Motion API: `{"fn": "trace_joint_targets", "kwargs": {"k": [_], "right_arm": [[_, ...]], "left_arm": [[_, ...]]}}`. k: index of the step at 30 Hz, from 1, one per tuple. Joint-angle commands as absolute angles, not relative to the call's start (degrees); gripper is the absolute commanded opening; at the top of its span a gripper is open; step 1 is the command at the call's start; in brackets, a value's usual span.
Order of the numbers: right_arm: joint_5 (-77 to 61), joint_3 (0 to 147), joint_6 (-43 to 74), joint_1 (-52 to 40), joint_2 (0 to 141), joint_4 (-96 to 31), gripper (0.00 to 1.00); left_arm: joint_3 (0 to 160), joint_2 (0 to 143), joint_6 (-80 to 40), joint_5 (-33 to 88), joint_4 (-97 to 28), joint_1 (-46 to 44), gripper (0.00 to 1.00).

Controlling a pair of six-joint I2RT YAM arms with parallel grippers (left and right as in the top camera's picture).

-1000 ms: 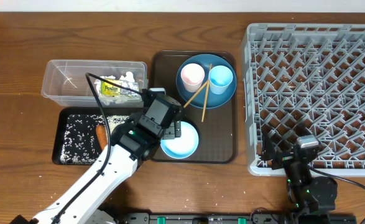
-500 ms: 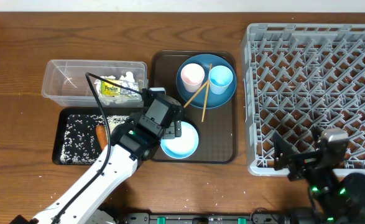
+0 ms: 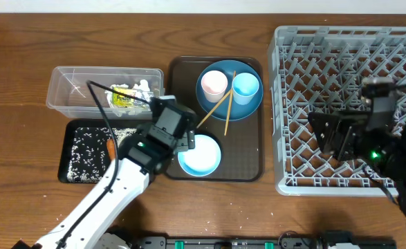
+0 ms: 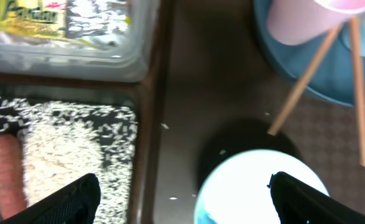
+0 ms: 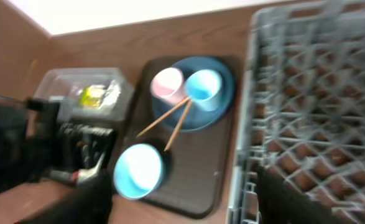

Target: Sort waste into correct bins and load items into the dishwasher rack

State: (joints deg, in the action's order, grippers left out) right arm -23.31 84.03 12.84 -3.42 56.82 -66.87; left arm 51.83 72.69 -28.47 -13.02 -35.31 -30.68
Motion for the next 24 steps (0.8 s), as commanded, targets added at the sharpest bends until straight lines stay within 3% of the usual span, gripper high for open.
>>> {"fn": "trace_joint_targets", "kwargs": {"k": [1, 3, 6, 16, 24], "right_arm": [[-30.02, 82.48, 17.45, -5.02, 60.23, -67.22, 0.47], [-29.80, 80.20, 20.32, -7.27, 62.67, -66.59, 0.34], [-26.85, 76.77, 25.06, -12.23, 66.63, -64.38, 0.30], [-9.32, 74.54, 33.39, -30.83, 79.55, -59.27, 0.35], [-7.07, 74.54, 38.59, -36.12, 89.60, -56.58, 0.36]], "left_arm": [[51.99, 71.72, -28.40, -10.79, -35.86, -26.74, 0.89], [51.99, 71.70, -28.38, -10.22, -36.16, -24.47, 0.90], [51.96, 71.75, -28.42, -9.37, -36.91, -21.67, 0.90], [51.70, 71.81, -28.36, -7.46, -37.74, -18.39, 0.90], [51.70, 71.81, -28.10, -6.90, -37.95, -18.37, 0.89]]}}
